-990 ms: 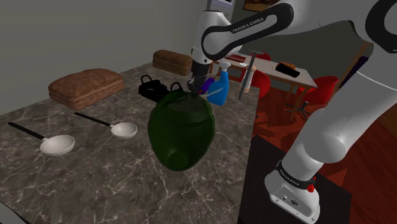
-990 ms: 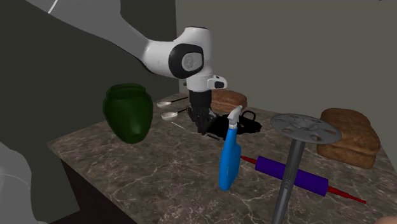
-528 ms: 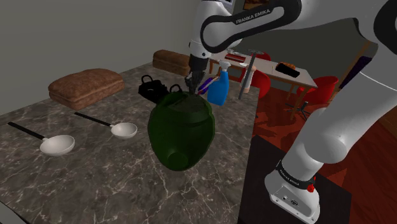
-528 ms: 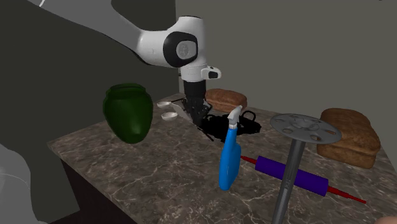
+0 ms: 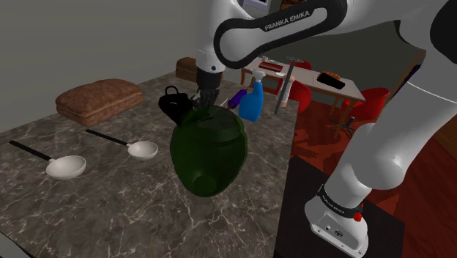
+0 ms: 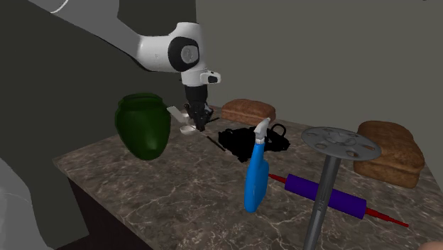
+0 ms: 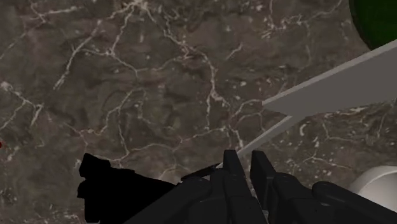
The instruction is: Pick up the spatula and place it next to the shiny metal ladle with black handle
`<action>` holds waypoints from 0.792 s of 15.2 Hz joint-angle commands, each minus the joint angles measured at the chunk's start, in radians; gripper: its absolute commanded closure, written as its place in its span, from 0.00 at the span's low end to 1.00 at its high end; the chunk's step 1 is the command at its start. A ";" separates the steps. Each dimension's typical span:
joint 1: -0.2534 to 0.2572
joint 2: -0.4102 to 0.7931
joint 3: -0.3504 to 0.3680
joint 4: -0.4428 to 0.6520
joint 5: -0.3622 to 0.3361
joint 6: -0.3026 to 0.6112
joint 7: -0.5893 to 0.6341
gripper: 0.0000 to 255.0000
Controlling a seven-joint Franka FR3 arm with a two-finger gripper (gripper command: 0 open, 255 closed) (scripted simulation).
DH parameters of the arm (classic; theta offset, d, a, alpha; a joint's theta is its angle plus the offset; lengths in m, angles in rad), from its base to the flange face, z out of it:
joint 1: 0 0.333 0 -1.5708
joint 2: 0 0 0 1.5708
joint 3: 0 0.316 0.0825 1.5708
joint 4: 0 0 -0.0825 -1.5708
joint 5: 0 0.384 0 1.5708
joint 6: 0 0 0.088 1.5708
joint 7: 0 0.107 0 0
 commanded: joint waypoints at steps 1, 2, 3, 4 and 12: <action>0.020 0.022 0.027 0.031 -0.007 -0.010 0.051 1.00; 0.031 0.035 0.040 0.046 -0.012 -0.013 0.078 1.00; 0.041 0.049 0.053 0.063 -0.017 -0.016 0.105 1.00; 0.052 0.064 0.066 0.080 -0.023 -0.019 0.131 1.00; 0.123 0.178 0.133 0.209 -0.077 -0.046 0.290 1.00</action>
